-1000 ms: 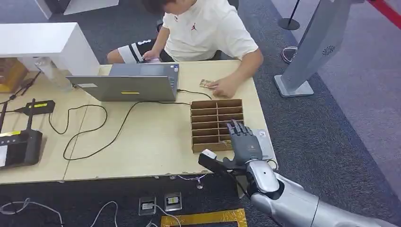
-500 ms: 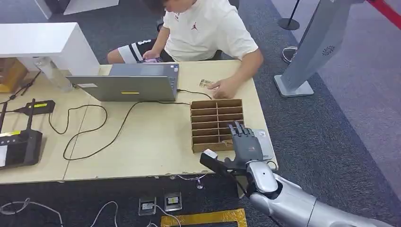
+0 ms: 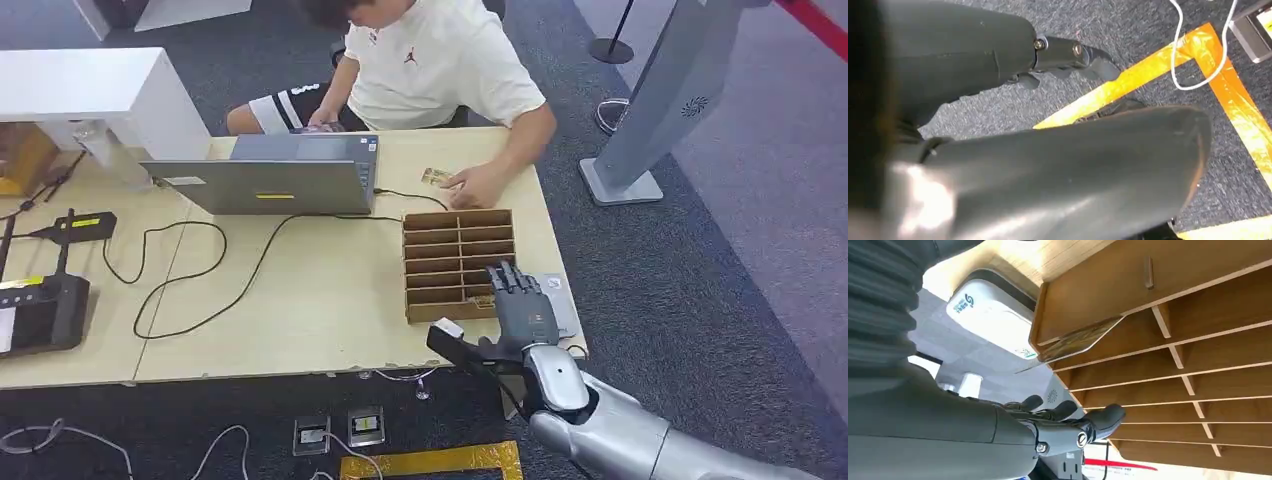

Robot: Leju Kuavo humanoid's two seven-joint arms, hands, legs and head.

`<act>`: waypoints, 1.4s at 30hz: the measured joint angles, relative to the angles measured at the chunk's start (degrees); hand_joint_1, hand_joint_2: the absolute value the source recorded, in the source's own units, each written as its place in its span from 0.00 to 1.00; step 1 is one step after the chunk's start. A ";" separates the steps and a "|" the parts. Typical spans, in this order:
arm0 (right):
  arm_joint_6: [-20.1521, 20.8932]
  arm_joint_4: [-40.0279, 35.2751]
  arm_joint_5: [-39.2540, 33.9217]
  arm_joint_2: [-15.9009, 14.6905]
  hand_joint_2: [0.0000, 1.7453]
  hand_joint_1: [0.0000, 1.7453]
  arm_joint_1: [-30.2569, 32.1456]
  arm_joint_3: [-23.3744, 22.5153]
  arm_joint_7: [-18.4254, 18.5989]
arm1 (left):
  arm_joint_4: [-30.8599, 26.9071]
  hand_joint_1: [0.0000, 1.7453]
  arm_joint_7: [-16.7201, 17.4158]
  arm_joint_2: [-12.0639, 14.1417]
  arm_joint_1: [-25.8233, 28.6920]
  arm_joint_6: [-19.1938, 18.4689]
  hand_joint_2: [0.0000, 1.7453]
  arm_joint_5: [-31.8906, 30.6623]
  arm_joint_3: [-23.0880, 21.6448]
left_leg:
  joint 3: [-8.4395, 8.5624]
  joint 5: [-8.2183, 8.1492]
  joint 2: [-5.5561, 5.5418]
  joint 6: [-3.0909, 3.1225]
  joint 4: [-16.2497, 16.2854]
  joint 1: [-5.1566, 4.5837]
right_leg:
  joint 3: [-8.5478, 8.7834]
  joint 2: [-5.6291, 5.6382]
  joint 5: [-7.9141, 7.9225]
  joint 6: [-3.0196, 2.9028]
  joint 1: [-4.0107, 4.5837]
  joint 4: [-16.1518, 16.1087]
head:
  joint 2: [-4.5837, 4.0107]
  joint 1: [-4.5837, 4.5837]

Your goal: Pass the card to the sensor for recognition and then transmit it.

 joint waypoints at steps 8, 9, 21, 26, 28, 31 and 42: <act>-0.31 0.48 -0.04 0.00 1.00 1.00 0.07 -0.07 -0.46 | 0.46 0.00 -0.35 -0.09 0.02 0.00 0.00 0.37 -0.11 | -0.01 0.00 0.00 0.00 0.00 0.00 | 0.00 0.00 0.00 0.00 0.00 0.00 | 0.00 0.00; -0.39 0.55 -0.15 0.00 1.00 1.00 0.06 -0.11 -0.55 | 0.53 0.00 -0.37 -0.09 0.02 0.00 0.00 0.42 -0.11 | -0.01 0.00 0.00 0.00 0.00 0.00 | 0.01 0.00 0.00 0.00 0.00 0.00 | 0.00 0.00; -1.09 0.94 -0.11 0.61 1.00 1.00 -0.50 -0.31 -1.20 | 0.79 0.00 -1.12 -0.13 0.01 0.00 0.00 0.92 -0.11 | 0.00 0.00 0.00 0.00 0.00 0.00 | 0.01 -0.01 0.00 0.00 0.00 0.01 | 0.00 0.00; -1.66 1.25 -0.15 0.87 1.00 1.00 -0.57 -0.31 -0.94 | 0.99 0.00 -1.71 -0.26 -0.01 0.00 0.00 0.20 -0.11 | 0.00 0.00 0.00 0.00 0.00 0.00 | 0.01 -0.01 0.00 0.00 0.00 0.00 | 0.00 -0.02; -1.86 1.33 -0.17 0.87 1.00 1.00 -0.53 -0.31 -0.66 | 1.07 0.00 -1.71 -0.33 -0.04 0.00 0.00 0.09 -0.11 | 0.00 0.00 0.00 0.00 0.00 0.00 | 0.01 -0.01 0.00 0.00 0.00 0.00 | 0.00 -0.02; -2.14 1.49 -0.22 0.85 1.00 1.00 -0.43 -0.31 -0.59 | 1.25 0.00 -1.73 -0.48 -0.23 0.00 0.00 -0.04 -0.13 | 0.00 0.00 0.00 0.00 0.00 0.00 | 0.01 0.00 0.00 0.00 0.00 0.00 | 0.00 -0.02; -6.70 1.64 0.72 0.87 1.00 1.00 -0.67 -0.94 -0.57 | 1.73 0.00 -2.08 -0.63 -0.79 0.00 0.00 0.37 -0.39 | -0.01 0.01 0.00 -0.01 0.00 0.00 | 0.02 0.00 0.01 0.00 0.00 0.01 | 0.00 0.00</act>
